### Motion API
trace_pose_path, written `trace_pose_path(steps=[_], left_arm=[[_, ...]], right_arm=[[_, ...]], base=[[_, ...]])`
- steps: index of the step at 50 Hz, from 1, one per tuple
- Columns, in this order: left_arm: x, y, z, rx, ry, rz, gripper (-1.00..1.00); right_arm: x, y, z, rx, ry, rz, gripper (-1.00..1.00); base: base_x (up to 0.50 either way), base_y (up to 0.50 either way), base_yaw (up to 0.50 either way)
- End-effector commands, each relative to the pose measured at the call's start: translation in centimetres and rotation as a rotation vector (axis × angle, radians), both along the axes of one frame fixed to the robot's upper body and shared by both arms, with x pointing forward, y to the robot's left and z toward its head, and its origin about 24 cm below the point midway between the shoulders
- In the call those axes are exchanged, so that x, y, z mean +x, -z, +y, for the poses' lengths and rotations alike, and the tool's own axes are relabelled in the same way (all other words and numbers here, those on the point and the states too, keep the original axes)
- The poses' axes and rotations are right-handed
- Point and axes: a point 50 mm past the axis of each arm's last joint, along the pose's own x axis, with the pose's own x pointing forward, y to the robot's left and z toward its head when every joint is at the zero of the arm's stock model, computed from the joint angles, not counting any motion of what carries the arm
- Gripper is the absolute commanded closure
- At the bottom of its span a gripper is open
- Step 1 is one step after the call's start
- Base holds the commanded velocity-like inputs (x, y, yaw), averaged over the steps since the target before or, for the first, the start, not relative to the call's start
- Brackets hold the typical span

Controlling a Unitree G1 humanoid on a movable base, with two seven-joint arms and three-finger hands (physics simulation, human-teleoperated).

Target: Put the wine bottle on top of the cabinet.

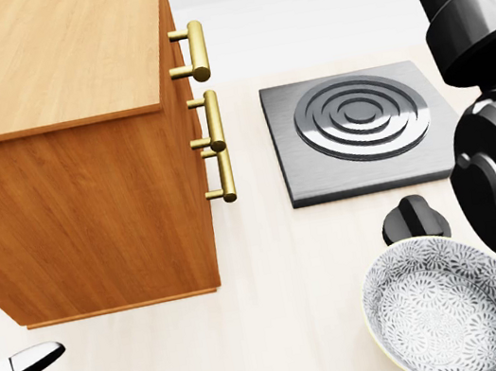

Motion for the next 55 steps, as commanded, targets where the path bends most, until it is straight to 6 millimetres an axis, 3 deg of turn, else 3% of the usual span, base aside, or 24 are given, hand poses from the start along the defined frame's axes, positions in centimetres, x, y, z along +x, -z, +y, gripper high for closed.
trace_pose_path(steps=[1, 26, 55], left_arm=[[0.1, 0.2, -0.1, -0.001, 0.004, 0.007, -1.00], [0.0, 0.0, 0.0, 0.001, 0.002, 0.001, -1.00], [-0.2, -0.4, 0.0, 0.009, -0.001, -0.018, -1.00]], right_arm=[[-0.9, -1.5, 3.0, 0.009, -0.091, -0.018, 1.00], [-3.1, -2.9, 9.5, -0.093, -0.295, -0.036, 1.00], [-3.5, -1.6, 12.3, -0.111, -0.407, 0.008, 1.00]], base=[[0.00, 0.00, 0.00], [0.00, 0.00, 0.00], [0.00, 0.00, 0.00]])
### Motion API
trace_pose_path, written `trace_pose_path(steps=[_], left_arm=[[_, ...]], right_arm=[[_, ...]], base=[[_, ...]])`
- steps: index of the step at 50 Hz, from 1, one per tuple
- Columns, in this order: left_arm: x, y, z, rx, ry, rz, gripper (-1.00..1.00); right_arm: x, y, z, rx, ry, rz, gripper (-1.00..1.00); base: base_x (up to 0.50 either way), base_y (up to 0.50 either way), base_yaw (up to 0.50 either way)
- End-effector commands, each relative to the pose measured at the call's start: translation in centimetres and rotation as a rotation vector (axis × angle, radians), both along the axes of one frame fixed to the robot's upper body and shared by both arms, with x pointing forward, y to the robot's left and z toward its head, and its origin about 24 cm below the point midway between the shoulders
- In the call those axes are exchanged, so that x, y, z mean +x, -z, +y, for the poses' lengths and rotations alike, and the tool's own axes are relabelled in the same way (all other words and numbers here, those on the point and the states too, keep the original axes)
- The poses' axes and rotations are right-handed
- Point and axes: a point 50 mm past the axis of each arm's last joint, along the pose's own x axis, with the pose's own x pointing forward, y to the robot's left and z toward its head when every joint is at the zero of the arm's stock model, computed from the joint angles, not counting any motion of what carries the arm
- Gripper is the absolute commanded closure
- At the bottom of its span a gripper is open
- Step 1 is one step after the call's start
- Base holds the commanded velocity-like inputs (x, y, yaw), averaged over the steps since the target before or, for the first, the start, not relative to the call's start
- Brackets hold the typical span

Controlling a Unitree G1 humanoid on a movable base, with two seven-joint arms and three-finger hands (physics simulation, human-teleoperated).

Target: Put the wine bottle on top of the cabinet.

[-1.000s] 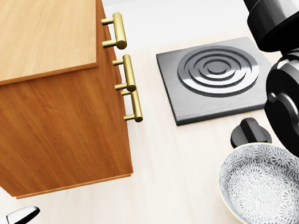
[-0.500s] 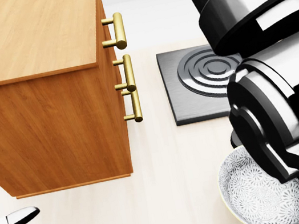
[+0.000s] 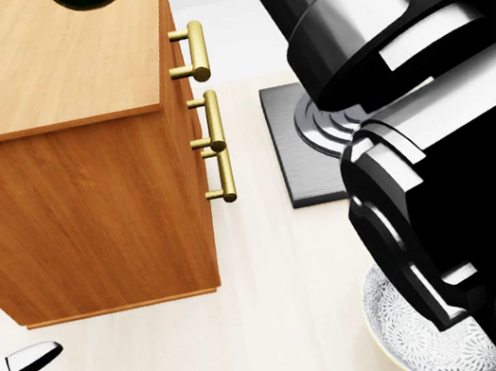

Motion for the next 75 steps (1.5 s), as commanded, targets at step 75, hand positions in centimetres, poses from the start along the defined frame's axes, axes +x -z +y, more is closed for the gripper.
trace_pose_path(steps=[75], left_arm=[[-0.1, 0.0, 0.2, 0.000, -0.006, 0.001, -1.00]], right_arm=[[0.6, 3.6, 2.4, 0.032, -0.027, 0.089, 1.00]], base=[[0.00, 0.00, 0.00]])
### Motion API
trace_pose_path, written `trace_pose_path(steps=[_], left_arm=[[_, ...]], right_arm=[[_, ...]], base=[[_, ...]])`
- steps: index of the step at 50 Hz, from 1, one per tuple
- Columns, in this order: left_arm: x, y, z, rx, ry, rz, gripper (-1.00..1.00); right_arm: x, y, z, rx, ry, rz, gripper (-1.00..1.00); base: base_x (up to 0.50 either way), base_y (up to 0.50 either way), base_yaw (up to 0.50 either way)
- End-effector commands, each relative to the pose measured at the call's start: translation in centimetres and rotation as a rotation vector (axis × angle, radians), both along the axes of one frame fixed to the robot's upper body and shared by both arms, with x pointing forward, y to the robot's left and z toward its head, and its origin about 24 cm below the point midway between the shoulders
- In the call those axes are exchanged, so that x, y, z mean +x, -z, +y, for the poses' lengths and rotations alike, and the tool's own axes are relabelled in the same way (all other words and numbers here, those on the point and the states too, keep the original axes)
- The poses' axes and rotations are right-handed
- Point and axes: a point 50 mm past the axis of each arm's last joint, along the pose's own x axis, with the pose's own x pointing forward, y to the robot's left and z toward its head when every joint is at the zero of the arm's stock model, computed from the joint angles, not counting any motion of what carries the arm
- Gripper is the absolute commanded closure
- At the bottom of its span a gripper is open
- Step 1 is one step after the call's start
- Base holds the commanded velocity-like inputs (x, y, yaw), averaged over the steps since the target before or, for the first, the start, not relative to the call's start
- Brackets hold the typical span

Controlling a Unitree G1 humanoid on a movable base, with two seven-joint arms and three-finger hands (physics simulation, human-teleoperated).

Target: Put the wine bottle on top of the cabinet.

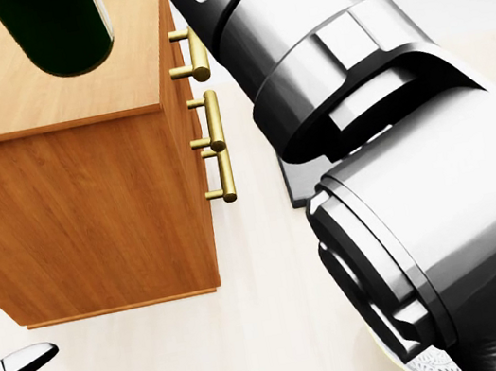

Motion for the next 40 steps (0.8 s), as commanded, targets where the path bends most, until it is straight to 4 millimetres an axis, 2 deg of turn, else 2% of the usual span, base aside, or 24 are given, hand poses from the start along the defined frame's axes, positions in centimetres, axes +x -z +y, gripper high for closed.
trace_pose_path(steps=[1, 23, 40], left_arm=[[0.0, 0.2, 0.0, -0.003, 0.000, 0.007, -1.00], [0.1, 0.4, 0.0, -0.004, 0.001, 0.017, -1.00], [0.1, 0.4, -0.1, -0.004, 0.003, 0.018, -1.00]], right_arm=[[0.1, -0.1, -0.2, 0.039, 0.043, -0.007, 1.00], [0.4, 0.8, 0.0, 0.030, 0.048, 0.015, 1.00], [0.9, 1.0, -1.0, 0.052, 0.106, 0.020, 1.00]], base=[[0.00, 0.00, 0.00], [0.00, 0.00, 0.00], [0.00, 0.00, 0.00]])
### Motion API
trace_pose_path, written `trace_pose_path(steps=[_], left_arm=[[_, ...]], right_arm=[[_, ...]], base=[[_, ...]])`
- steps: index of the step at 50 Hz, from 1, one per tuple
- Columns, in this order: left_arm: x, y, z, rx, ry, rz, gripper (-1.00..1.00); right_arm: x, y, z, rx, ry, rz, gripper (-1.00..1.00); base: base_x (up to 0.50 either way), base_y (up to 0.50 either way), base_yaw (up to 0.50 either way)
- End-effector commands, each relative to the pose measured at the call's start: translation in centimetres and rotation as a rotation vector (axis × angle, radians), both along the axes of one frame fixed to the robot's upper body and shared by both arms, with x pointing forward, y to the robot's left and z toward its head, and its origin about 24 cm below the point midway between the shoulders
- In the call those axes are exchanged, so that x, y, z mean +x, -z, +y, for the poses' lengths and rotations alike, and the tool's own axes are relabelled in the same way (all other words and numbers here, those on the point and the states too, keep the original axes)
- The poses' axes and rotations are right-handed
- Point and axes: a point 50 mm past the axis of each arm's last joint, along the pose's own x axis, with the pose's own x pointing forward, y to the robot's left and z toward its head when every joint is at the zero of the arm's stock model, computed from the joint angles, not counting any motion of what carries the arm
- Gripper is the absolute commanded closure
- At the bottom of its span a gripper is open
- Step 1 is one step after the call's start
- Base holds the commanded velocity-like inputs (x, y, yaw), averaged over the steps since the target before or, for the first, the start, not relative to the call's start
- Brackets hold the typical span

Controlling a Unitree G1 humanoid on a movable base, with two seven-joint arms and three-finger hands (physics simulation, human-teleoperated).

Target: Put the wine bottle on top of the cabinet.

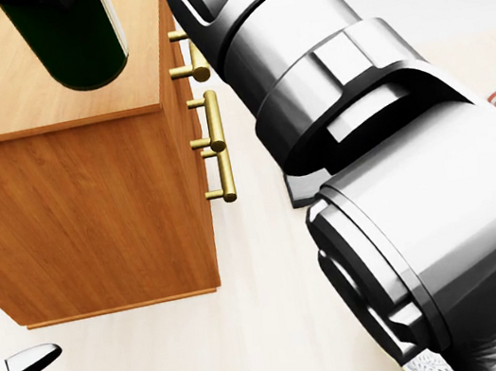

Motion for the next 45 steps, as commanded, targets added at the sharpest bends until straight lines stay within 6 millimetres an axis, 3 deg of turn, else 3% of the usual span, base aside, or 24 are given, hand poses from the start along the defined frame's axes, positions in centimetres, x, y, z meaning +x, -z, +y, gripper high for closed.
trace_pose_path(steps=[1, 20, 45], left_arm=[[0.0, 0.0, 0.0, 0.000, 0.001, 0.002, -1.00], [0.0, 0.1, 0.0, 0.001, 0.002, 0.004, -1.00], [0.0, 0.2, 0.0, 0.000, 0.002, 0.009, -1.00]], right_arm=[[0.3, -0.6, -0.9, 0.059, 0.069, -0.016, 1.00], [0.5, 0.6, -0.6, 0.037, 0.045, 0.015, 1.00], [0.6, 0.5, -0.9, 0.053, 0.058, 0.016, 1.00]], base=[[0.00, 0.00, 0.00], [0.00, 0.00, 0.00], [0.00, 0.00, 0.00]])
